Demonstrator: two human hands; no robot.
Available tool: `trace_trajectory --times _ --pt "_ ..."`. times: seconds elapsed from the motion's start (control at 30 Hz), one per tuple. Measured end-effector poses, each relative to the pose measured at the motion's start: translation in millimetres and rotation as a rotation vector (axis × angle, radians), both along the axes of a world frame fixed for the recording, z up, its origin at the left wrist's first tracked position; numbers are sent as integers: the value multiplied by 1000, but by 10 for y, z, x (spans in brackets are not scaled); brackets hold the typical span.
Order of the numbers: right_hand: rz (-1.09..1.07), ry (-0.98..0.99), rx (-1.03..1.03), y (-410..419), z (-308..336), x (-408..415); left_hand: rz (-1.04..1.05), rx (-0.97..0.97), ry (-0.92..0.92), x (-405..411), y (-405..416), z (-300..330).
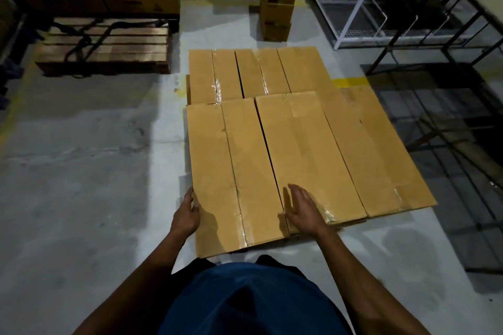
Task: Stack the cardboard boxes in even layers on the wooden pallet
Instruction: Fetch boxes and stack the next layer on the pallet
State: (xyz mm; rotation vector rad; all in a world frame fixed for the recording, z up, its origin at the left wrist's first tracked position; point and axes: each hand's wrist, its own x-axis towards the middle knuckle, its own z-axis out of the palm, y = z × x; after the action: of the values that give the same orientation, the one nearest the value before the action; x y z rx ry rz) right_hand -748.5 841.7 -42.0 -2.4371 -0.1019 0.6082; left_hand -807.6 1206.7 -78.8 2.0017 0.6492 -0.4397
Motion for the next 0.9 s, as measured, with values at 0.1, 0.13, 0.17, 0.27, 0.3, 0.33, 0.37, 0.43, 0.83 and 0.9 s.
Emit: trace_trajectory --times 0.1,0.13,0.17,0.27,0.3,0.33,0.37,0.43,0.83,0.9 --pt "147 61 -168 -136 -90 -215 -37 -21 54 -87 -84 67" --pt "223 63 -242 -169 -132 -287 -39 -39 89 -122 -106 76" --pt "289 56 -313 -191 -155 -352 -36 -57 134 -171 -129 93" --pt "357 -4 -433 -196 -185 -461 -43 -97 233 -330 -169 100" --pt "354 -30 -449 -179 -157 -466 -39 -106 253 -378 -185 127" --pt "348 -53 -456 -164 -124 -457 -35 -112 259 -415 -202 146" --pt "345 -68 -460 -150 -91 -445 -20 -115 269 -446 -232 186" --pt "360 -85 -470 -134 -33 -449 33 -132 292 -488 -297 264" --pt "428 -100 -513 -144 89 -418 50 59 245 -507 -382 196" --pt "431 -110 -516 -144 89 -408 55 78 244 -512 -385 175"
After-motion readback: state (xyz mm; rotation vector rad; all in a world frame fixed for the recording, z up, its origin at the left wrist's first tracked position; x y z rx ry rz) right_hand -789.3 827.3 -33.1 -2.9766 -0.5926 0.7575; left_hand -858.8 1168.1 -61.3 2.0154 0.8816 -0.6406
